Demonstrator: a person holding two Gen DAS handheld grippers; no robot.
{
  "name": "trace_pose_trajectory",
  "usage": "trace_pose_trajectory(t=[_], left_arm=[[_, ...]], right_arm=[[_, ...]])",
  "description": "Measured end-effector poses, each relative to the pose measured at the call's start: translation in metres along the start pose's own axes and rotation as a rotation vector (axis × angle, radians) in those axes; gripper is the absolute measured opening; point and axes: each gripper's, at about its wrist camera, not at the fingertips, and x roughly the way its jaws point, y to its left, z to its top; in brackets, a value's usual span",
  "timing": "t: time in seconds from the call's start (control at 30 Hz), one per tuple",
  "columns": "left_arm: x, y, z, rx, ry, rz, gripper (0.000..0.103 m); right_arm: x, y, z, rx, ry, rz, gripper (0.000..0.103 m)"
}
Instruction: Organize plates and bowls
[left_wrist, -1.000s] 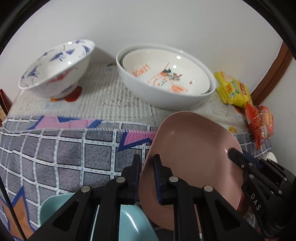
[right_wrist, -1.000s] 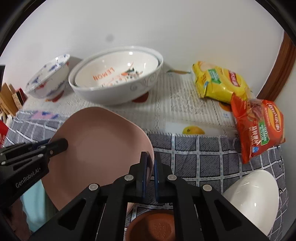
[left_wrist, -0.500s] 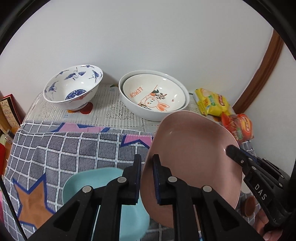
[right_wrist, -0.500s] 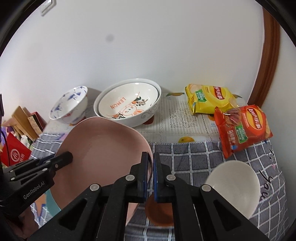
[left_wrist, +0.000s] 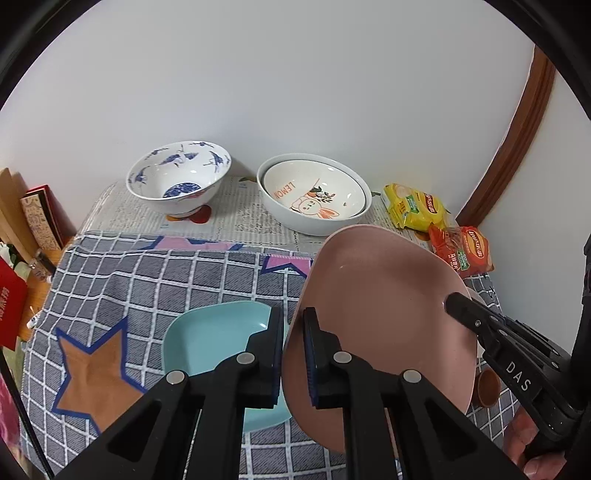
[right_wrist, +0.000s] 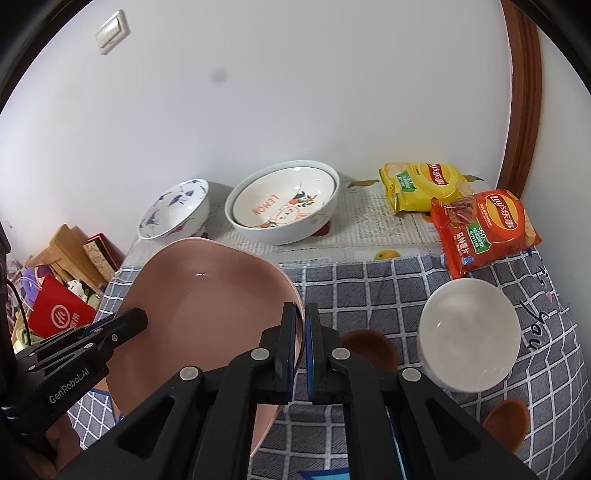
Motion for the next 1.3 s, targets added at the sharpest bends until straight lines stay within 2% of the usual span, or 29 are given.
trace_pose_trajectory(t=[0.27,0.73,1.03,1.3], left_arm=[[-0.013,0.017,-0.01,-0.018,-0.012,0.008,0.011],[-0.009,0.041,-0.019,-0.045,0.003,0.009,0.011],[0.004,0.058,-0.026,-0.071,0.026,0.017,0.011],[0.031,0.081,-0.038,-0.104,0.087,0.044,0.011]], right_arm=[[-0.008,0.02,-0.007,-0.017,-0.011,0.012,0.005],[0.007,0.039,-0.013,-0.039,0.012,0.013,0.005],[0.024,0.051,-0.018,-0.054,0.04,0.013,0.005],[0.057,0.062,-0.028,-0.074,0.103,0.027,0.005]])
